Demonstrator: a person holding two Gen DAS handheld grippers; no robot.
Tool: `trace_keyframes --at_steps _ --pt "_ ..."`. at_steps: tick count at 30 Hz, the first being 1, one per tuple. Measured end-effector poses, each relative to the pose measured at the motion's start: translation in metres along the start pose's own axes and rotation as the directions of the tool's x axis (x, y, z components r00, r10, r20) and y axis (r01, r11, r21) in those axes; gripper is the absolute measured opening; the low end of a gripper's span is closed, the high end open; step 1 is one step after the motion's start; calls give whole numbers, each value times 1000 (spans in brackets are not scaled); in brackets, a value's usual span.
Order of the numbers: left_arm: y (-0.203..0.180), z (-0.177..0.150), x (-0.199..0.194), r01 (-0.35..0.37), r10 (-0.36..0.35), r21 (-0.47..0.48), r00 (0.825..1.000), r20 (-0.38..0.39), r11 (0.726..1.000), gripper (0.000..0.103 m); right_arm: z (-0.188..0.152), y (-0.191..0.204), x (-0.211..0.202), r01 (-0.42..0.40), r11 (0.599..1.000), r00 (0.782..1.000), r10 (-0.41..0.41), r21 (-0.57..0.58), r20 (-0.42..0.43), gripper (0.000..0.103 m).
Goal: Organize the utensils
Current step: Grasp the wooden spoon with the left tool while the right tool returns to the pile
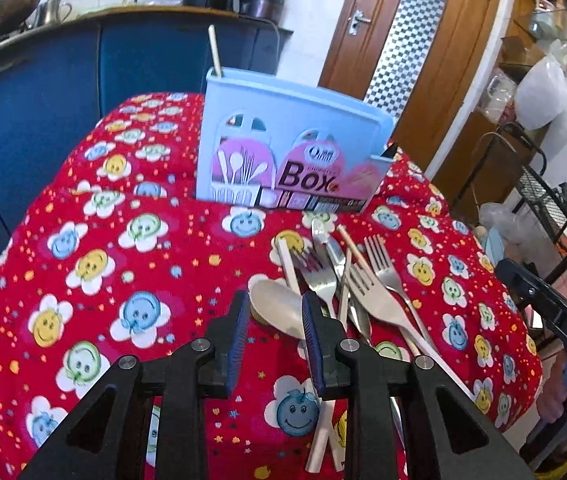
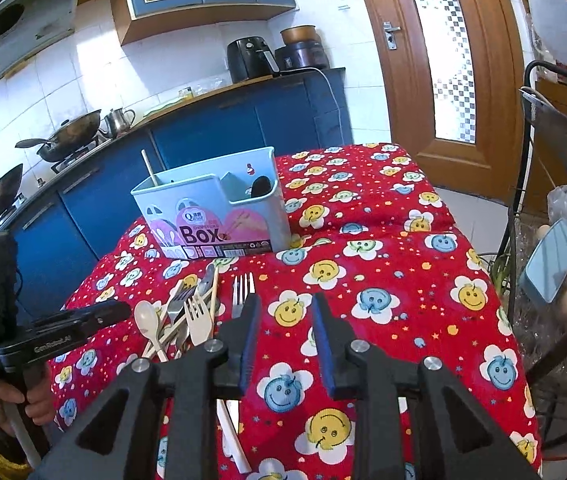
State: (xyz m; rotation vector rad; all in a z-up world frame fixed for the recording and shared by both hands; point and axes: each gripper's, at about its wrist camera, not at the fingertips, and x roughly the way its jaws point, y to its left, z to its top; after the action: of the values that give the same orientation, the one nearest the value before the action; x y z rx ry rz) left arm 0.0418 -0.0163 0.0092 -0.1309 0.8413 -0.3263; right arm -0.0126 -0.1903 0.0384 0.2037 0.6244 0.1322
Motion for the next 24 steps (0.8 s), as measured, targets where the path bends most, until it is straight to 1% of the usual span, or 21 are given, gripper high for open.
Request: trace_keyframes --at_steps 5,8,10,14,16,18,21,24 --pt "8 -3 11 36 -38 -69 999 -30 997 27 -4 -3 3 -8 1000 1000 8 -3 -1 31" --pt "9 -5 17 51 -55 -86 997 -46 995 27 -4 -5 5 -10 1000 1000 10 -1 -4 31" --pt "10 -6 22 48 -54 -98 997 -53 994 27 -5 -5 6 -10 1000 1000 10 1 -8 31" --pt "14 -5 28 70 -77 -130 996 -47 989 27 -6 -7 7 -8 1000 1000 8 6 -13 31" --pt "17 -4 29 75 -81 -142 996 -37 987 17 -6 -8 7 -6 1000 1000 6 8 -15 31" --pt "21 -3 30 87 -92 -159 995 -27 983 12 -7 -8 8 -4 1000 1000 4 10 -18 31" --pt "24 -1 28 118 -119 -167 993 -1 979 8 -7 -8 9 -5 1000 1000 6 13 -26 31" --pt "26 3 19 130 -126 -165 992 32 978 7 -6 -5 10 -6 1000 999 6 6 -33 31"
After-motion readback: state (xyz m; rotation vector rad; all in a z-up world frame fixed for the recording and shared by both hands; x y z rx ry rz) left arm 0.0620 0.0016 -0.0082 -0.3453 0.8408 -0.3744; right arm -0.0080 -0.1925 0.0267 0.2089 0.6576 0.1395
